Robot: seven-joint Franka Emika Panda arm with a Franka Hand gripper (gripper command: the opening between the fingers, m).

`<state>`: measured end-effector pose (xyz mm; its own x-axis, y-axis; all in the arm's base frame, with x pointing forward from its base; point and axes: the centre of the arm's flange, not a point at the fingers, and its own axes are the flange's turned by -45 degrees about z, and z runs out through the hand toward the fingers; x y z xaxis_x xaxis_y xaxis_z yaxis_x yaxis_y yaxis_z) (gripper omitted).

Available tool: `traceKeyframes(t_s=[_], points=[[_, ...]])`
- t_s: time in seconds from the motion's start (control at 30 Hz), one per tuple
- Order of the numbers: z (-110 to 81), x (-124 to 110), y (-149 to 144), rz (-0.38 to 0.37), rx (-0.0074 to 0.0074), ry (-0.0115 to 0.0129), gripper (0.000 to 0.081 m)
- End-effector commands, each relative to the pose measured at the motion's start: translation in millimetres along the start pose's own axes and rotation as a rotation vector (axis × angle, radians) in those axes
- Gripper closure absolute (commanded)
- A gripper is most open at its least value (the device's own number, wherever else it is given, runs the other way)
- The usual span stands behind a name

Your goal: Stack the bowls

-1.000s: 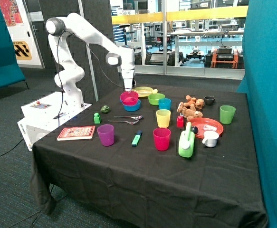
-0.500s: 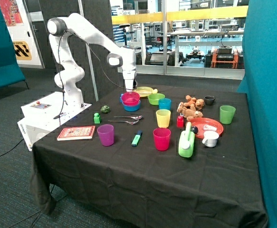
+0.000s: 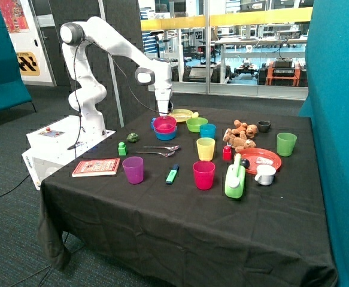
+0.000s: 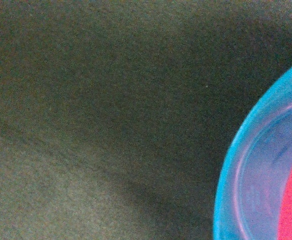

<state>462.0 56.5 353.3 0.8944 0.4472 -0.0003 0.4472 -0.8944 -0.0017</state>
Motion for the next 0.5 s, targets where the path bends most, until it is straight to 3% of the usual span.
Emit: traceKeyframes(t_s=[0.0,0.47], points=[[0.8,-3.9,-1.5,-0.001,-0.0017,0.0003,0.0589],[1.5,-9.4,-0.7,-0.004,-0.0017,0.0003,0.03]])
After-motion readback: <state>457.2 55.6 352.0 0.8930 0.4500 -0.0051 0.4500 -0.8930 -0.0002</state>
